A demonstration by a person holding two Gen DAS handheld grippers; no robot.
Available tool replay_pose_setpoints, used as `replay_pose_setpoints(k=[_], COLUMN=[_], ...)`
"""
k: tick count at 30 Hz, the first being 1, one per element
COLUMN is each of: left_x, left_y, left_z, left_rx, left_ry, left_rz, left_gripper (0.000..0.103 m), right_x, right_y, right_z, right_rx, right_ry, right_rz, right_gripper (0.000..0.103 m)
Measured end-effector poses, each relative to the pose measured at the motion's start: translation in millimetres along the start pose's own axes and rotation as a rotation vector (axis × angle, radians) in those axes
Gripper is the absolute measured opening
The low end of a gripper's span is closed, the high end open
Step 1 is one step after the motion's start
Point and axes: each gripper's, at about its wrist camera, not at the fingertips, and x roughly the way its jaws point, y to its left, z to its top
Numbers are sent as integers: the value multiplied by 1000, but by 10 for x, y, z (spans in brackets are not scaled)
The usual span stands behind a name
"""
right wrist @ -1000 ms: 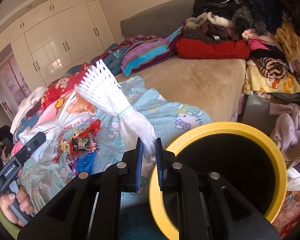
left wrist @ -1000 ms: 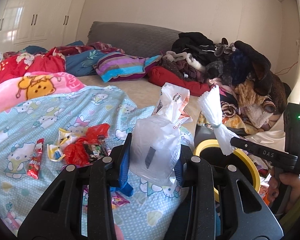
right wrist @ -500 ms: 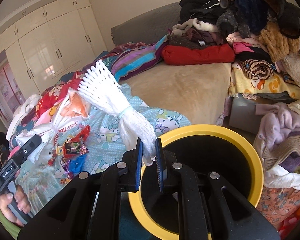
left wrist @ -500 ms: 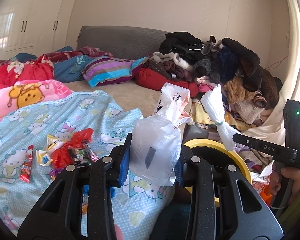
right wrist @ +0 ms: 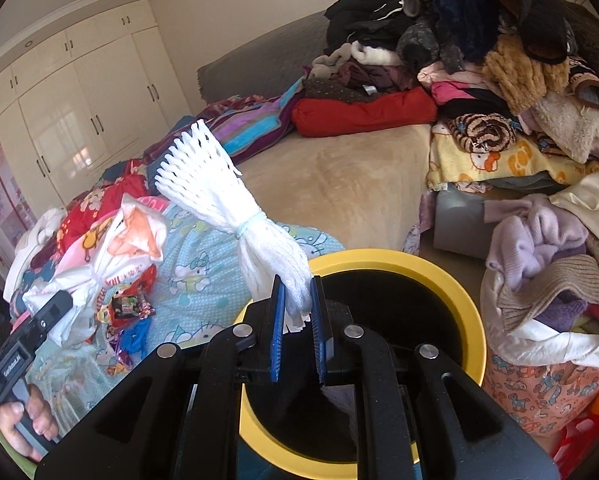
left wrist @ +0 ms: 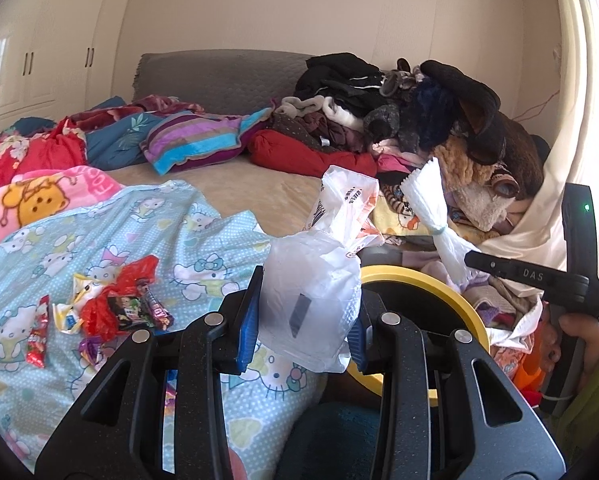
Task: Collect trash
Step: 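Carry the plastic bag and mesh sleeve to the yellow bin and release both inside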
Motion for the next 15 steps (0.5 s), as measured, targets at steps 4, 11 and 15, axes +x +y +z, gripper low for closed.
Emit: replay_pose_setpoints(k=[4,11,15], left_x=[28,116,185], left_y=[-60,-190,-279], left_z=[-29,-96,-147], left_rx=[13,34,43], left_ry=[13,42,64], left_rz=[-9,-34,-50], left_gripper=[29,29,29], right_x=[15,107,174], right_y=[-69,-240,-363], right_z=[-17,-67,-120], right_rx=[13,41,70], right_ry=[4,31,57], right_rz=[-19,-60,-91], right_gripper=[12,13,13])
